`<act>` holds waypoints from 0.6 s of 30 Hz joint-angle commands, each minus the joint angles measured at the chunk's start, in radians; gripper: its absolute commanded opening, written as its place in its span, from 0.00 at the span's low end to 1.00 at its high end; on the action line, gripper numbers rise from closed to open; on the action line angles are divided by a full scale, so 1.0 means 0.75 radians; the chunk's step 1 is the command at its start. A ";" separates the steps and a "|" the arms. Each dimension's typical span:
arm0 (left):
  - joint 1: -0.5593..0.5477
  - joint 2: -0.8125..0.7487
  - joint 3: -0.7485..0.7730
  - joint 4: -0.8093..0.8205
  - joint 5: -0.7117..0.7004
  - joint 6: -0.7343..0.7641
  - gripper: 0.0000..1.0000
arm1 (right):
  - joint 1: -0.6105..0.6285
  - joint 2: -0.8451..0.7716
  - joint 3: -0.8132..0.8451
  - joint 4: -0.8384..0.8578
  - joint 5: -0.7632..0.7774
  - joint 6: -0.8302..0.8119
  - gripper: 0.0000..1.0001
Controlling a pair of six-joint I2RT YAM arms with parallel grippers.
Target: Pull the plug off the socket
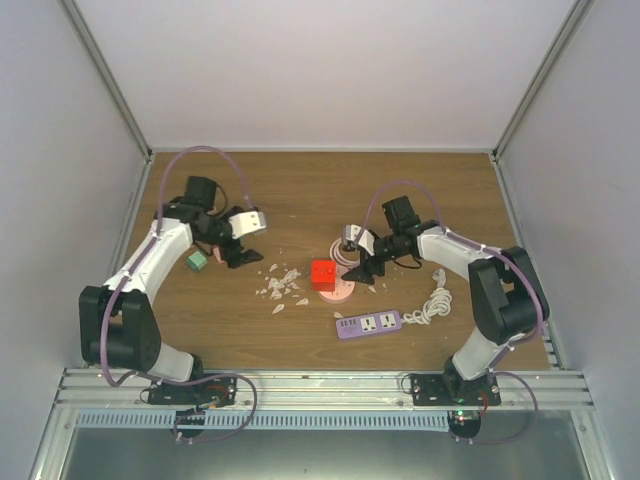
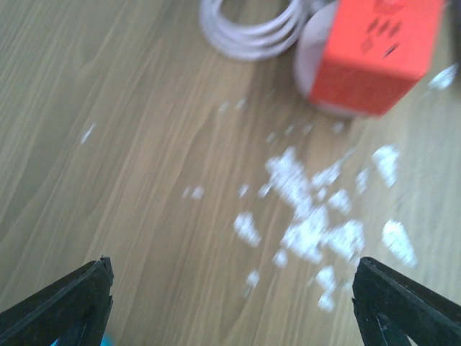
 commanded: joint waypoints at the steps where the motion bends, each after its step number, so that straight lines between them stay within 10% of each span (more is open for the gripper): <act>1: -0.190 -0.016 -0.004 0.134 0.154 -0.114 0.91 | 0.017 0.018 -0.029 -0.012 0.083 -0.026 0.88; 18: -0.570 0.264 -0.083 0.549 0.262 -0.278 0.93 | 0.048 0.039 -0.116 0.078 0.133 -0.006 0.55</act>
